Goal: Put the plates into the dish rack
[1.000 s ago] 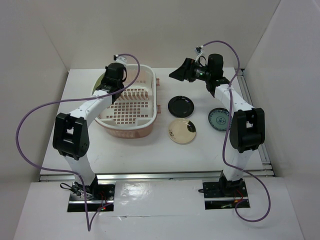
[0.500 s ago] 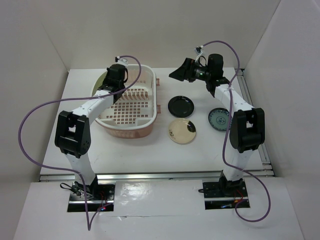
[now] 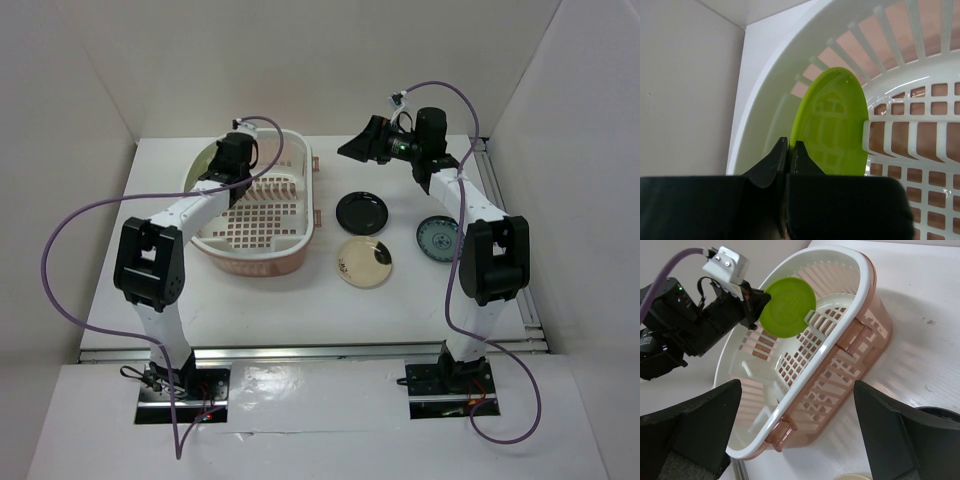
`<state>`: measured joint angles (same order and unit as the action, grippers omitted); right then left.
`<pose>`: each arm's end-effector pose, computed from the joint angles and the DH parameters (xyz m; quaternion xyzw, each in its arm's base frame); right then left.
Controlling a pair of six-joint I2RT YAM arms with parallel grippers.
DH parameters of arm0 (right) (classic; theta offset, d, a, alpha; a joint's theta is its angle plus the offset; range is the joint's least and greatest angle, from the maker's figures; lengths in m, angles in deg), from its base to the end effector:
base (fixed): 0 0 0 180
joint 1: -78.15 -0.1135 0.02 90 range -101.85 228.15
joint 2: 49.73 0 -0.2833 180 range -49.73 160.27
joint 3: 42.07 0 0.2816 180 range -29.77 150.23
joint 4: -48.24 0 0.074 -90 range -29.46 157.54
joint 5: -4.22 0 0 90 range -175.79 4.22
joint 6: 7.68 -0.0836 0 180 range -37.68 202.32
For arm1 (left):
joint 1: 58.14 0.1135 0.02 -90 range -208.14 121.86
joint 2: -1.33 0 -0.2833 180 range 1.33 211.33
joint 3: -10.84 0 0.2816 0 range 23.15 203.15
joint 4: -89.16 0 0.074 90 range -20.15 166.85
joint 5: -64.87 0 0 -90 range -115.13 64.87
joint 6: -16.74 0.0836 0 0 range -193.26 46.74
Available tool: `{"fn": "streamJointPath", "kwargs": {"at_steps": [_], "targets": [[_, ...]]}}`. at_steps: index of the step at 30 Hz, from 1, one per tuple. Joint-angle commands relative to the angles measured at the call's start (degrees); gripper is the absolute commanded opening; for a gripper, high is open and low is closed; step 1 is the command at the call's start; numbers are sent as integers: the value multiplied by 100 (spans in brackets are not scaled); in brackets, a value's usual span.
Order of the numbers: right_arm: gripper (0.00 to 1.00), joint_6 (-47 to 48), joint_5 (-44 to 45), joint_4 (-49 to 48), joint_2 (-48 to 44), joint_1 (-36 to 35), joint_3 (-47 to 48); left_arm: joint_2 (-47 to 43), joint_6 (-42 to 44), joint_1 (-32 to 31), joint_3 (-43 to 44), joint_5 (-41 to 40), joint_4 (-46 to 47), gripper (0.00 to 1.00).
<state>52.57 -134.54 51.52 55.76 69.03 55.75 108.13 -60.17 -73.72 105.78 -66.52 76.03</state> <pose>0.4852 0.1416 0.3244 -0.1327 0.7382 0.4931 0.4407 0.4978 -0.0814 0.2691 0.0113 0.8114 0.2870 0.5091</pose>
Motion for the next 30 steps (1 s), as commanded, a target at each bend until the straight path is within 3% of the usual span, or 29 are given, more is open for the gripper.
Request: {"fn": "streamJointPath", "kwargs": {"at_steps": [1, 8, 11, 19, 24, 27, 30], "targets": [[100, -39, -143, -311, -73, -28, 194, 69, -262, -25, 201, 148, 135, 0], [100, -39, -143, -311, -73, -28, 194, 121, -438, -25, 306, 289, -41, 0], [100, -39, -143, -311, -73, -28, 141, 121, -508, -25, 306, 455, -146, 13], [100, -39, -143, -364, -73, -28, 88, 236, -561, -25, 438, 298, -199, 10], [100, -39, -143, -364, -20, -28, 88, 288, -614, -25, 491, 236, -199, 15], [100, -39, -196, -417, -20, -28, 88, 288, -614, -25, 491, 236, -199, 22], [100, -39, -196, -417, -20, -28, 88, 288, -614, -25, 491, 184, -199, 35]]}}
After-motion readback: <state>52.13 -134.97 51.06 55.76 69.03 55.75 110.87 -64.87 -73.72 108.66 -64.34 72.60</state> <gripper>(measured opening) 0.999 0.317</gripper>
